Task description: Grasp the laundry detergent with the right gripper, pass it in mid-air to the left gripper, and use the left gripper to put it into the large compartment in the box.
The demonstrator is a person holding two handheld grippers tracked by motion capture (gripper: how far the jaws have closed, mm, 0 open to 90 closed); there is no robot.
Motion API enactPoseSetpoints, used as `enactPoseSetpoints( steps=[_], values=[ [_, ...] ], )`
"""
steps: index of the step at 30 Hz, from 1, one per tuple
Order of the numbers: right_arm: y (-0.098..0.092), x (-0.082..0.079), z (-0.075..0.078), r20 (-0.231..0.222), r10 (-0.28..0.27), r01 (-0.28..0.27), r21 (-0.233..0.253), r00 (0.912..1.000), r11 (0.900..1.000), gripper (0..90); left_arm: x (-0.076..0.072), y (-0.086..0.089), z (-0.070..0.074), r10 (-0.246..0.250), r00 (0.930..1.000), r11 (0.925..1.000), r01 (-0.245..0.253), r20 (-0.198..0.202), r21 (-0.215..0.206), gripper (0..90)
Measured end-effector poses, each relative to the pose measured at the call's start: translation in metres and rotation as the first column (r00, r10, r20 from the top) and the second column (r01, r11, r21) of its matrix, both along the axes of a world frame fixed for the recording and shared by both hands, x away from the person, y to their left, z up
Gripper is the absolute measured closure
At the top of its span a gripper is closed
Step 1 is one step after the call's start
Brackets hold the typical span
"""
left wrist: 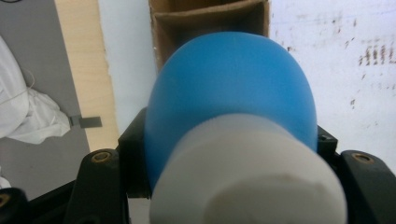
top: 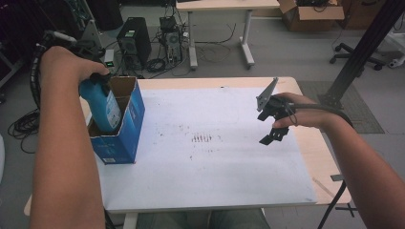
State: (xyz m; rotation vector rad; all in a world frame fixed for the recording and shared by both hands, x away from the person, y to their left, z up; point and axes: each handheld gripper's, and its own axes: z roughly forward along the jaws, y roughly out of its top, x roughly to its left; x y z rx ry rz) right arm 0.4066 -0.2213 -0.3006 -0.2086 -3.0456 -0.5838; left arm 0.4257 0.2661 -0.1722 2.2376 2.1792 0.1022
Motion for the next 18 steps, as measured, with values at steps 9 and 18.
enactPoseSetpoints(
  steps=[9,18],
  values=[
    [0.003,-0.001,0.001,0.004,0.008,-0.008,-0.001,1.0000,1.000,3.7,-0.001,0.007,-0.027,-0.004,0.9995,0.9999,0.004,-0.030,-0.015,38.1],
    [0.005,-0.001,-0.001,0.000,0.010,-0.010,-0.003,1.0000,1.000,3.7,-0.004,0.010,-0.051,-0.001,0.9991,0.9997,0.000,-0.042,-0.026,38.1]
  ],
)
